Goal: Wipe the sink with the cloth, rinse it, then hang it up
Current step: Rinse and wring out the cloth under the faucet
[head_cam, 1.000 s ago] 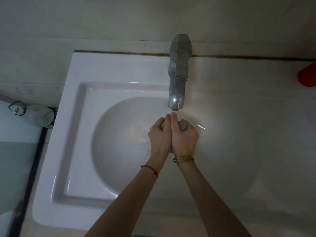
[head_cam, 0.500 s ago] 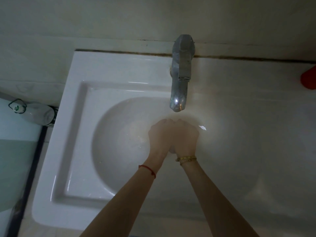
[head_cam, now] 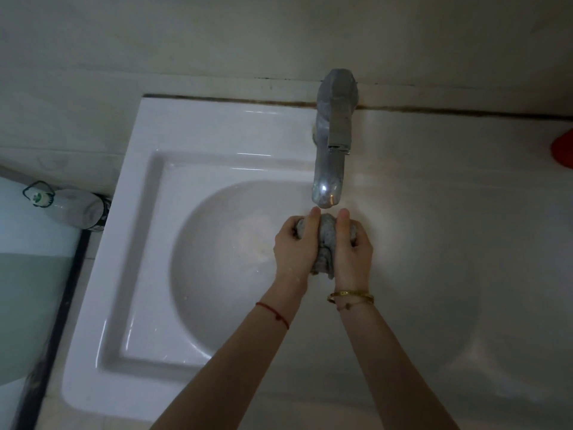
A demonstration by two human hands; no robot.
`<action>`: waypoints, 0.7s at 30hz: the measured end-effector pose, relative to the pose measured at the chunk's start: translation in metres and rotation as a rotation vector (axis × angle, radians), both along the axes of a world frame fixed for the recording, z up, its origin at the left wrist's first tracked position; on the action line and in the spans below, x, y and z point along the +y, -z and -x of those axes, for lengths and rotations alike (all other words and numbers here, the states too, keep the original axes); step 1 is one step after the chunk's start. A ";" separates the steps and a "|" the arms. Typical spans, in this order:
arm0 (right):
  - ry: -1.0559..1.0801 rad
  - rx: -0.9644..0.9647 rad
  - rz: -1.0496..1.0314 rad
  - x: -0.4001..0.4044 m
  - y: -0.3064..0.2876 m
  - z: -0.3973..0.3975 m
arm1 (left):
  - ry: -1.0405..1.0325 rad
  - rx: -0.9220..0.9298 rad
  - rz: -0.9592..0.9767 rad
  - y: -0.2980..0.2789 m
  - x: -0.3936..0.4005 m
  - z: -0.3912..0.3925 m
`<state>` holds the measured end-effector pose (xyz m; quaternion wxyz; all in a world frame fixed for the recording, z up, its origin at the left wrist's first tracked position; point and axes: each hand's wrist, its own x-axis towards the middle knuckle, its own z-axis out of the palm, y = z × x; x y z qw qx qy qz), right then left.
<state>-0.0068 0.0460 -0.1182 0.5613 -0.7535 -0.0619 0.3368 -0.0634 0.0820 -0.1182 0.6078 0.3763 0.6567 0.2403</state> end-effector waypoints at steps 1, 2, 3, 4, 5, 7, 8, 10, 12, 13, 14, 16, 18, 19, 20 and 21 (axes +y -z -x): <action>-0.001 -0.043 0.005 0.001 -0.002 0.002 | -0.038 0.006 -0.081 -0.002 -0.003 -0.001; -0.012 -0.101 0.006 0.001 -0.003 0.004 | -0.063 0.015 -0.180 -0.004 -0.006 -0.003; -0.033 -0.171 -0.003 0.000 -0.005 0.007 | -0.066 0.034 -0.285 -0.007 -0.008 -0.004; -0.061 -0.244 -0.014 0.000 -0.007 0.009 | -0.046 0.059 -0.388 -0.009 -0.010 -0.004; -0.089 -0.310 -0.019 -0.001 -0.007 0.010 | -0.005 0.083 -0.475 -0.009 -0.011 -0.004; -0.129 -0.392 -0.019 -0.002 -0.007 0.011 | 0.122 0.116 -0.592 -0.010 -0.009 -0.002; -0.137 -0.417 -0.017 -0.003 -0.006 0.011 | 0.196 0.134 -0.626 -0.009 -0.007 0.000; -0.132 -0.441 -0.006 -0.004 -0.003 0.006 | 0.333 0.182 -0.615 -0.007 -0.003 0.002; -0.087 -0.403 -0.006 -0.004 -0.003 0.000 | 0.401 0.198 -0.525 -0.004 0.000 0.007; -0.051 -0.367 -0.011 -0.003 -0.003 -0.004 | 0.417 0.212 -0.481 -0.002 0.000 0.010; -0.016 -0.331 -0.016 -0.003 -0.003 -0.006 | 0.427 0.229 -0.439 -0.001 0.000 0.012; 0.013 -0.274 -0.024 -0.001 -0.004 -0.010 | 0.410 0.207 -0.331 -0.002 0.000 0.015; -0.013 -0.241 -0.039 -0.001 -0.004 -0.008 | 0.323 0.072 -0.193 -0.004 -0.001 0.010; -0.036 -0.232 -0.042 -0.002 -0.004 -0.006 | 0.250 -0.022 -0.121 -0.004 0.000 0.007; -0.055 -0.222 -0.038 -0.003 -0.003 -0.003 | 0.165 -0.111 -0.056 -0.003 0.000 0.004; -0.065 -0.208 -0.030 -0.004 -0.002 -0.001 | 0.081 -0.184 -0.019 -0.003 0.000 0.001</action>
